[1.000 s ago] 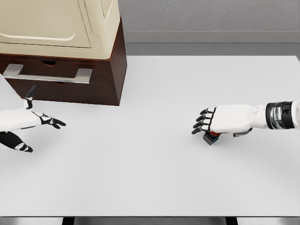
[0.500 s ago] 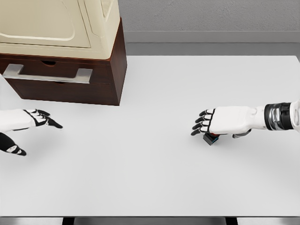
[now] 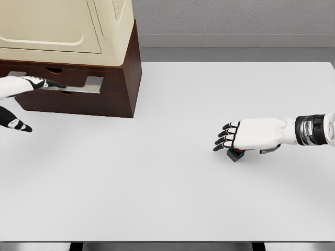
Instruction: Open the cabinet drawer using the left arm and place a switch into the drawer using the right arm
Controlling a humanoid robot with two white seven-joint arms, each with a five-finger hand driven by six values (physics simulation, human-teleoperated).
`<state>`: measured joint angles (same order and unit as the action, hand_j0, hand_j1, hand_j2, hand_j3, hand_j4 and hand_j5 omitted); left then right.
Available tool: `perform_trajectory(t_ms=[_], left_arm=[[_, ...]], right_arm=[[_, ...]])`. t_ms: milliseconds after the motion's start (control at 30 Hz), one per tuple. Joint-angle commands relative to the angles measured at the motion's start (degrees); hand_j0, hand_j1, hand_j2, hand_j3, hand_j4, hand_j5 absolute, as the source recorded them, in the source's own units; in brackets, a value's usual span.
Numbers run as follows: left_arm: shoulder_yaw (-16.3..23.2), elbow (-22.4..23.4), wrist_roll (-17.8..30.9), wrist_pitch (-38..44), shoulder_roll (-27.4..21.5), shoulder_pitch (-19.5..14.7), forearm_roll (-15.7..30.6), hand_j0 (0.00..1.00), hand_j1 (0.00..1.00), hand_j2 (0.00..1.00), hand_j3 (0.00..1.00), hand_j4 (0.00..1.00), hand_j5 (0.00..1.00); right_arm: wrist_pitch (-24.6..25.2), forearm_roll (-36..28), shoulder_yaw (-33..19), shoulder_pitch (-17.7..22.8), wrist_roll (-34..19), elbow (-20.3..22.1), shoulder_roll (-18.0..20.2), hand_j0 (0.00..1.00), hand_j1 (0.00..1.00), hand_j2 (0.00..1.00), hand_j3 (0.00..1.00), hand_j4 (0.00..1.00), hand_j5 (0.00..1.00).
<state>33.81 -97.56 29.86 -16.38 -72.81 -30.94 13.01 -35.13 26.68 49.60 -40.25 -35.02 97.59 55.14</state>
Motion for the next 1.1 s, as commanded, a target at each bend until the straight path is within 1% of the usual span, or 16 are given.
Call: perform_trajectory(t_ms=[0,233,333,500,533,567,600,667,700,767,833,900,933,1067], left_arm=[[-0.06,0.17,-0.15,3.64,0.91,-0.09,0.00,1.00,1.00,1.00,1.00,1.00,1.00],[-0.06,1.05,-0.15,3.99,0.91,0.09,-0.61,1.00,1.00,1.00,1.00,1.00,1.00],[-0.06,1.49,-0.15,3.99,2.06,-0.35,-0.79,1.00,1.00,1.00,1.00,1.00,1.00],[-0.06,2.37,-0.15,3.99,3.64,-0.26,-2.55,1.00,1.00,1.00,1.00,1.00,1.00],[-0.06,2.29,-0.06,4.25,3.64,-0.26,-2.55,1.00,1.00,1.00,1.00,1.00,1.00],[-0.06,2.20,-0.06,6.18,3.64,-0.35,-2.55,1.00,1.00,1.00,1.00,1.00,1.00],[-0.06,2.20,-0.06,6.54,3.64,-0.35,-2.55,0.97,0.97,0.97,0.97,0.97,0.97],[0.03,2.02,0.11,6.54,3.81,-0.18,-2.46,0.86,0.86,0.86,0.86,0.86,0.86],[0.03,2.02,0.20,6.54,3.81,-0.09,-2.46,0.86,0.86,0.86,0.86,0.86,0.86],[0.11,1.67,0.38,6.54,3.73,-0.09,-2.37,0.81,0.81,0.81,0.81,0.81,0.81],[0.11,1.49,0.55,6.36,3.55,-0.09,-2.28,0.80,0.80,0.80,0.80,0.80,0.80],[0.11,0.26,0.82,6.10,2.85,-0.09,-2.20,0.80,0.80,0.80,0.80,0.80,0.80],[0.20,-0.09,2.04,6.01,2.67,-0.09,-2.20,0.80,0.80,0.80,0.80,0.80,0.80],[0.38,-1.49,2.92,4.87,0.48,0.09,-1.67,0.81,0.81,0.81,0.81,0.81,0.81]], right_arm=[[0.13,-0.23,-0.03,0.00,0.02,0.06,0.05,1.00,1.00,1.00,1.00,1.00,1.00],[0.13,-0.23,-0.03,0.00,0.02,0.06,0.05,1.00,1.00,1.00,1.00,1.00,1.00],[0.13,-0.23,-0.03,-0.26,0.02,0.06,0.05,1.00,1.00,1.00,1.00,1.00,1.00],[0.13,-0.23,-0.03,-0.35,0.02,0.06,0.05,1.00,1.00,1.00,1.00,1.00,1.00],[0.13,-0.23,-0.03,-0.35,0.02,0.06,0.05,1.00,1.00,1.00,1.00,1.00,1.00],[0.13,-0.23,-0.03,-0.35,0.02,0.06,0.05,1.00,1.00,1.00,1.00,1.00,1.00],[0.13,-0.23,-0.03,-0.35,0.02,0.06,0.05,1.00,1.00,1.00,1.00,1.00,1.00],[0.13,-0.23,-0.03,-0.35,0.02,0.15,0.05,1.00,1.00,1.00,1.00,1.00,1.00],[0.13,-0.23,-0.03,-0.35,0.02,0.15,0.05,1.00,1.00,1.00,1.00,1.00,1.00],[0.13,-0.23,-0.03,-0.35,0.02,0.15,0.05,1.00,1.00,1.00,1.00,1.00,1.00],[0.13,-0.23,-0.03,-0.35,0.02,0.15,0.05,1.00,1.00,1.00,1.00,1.00,1.00],[0.13,-0.23,-0.03,-0.35,0.02,0.15,0.05,1.00,1.00,1.00,1.00,1.00,1.00],[0.13,-0.23,-0.03,-0.35,0.02,0.15,0.05,1.00,1.00,1.00,1.00,1.00,1.00],[0.13,-0.23,-0.03,-0.35,0.02,0.23,0.05,1.00,1.00,1.00,1.00,1.00,1.00]])
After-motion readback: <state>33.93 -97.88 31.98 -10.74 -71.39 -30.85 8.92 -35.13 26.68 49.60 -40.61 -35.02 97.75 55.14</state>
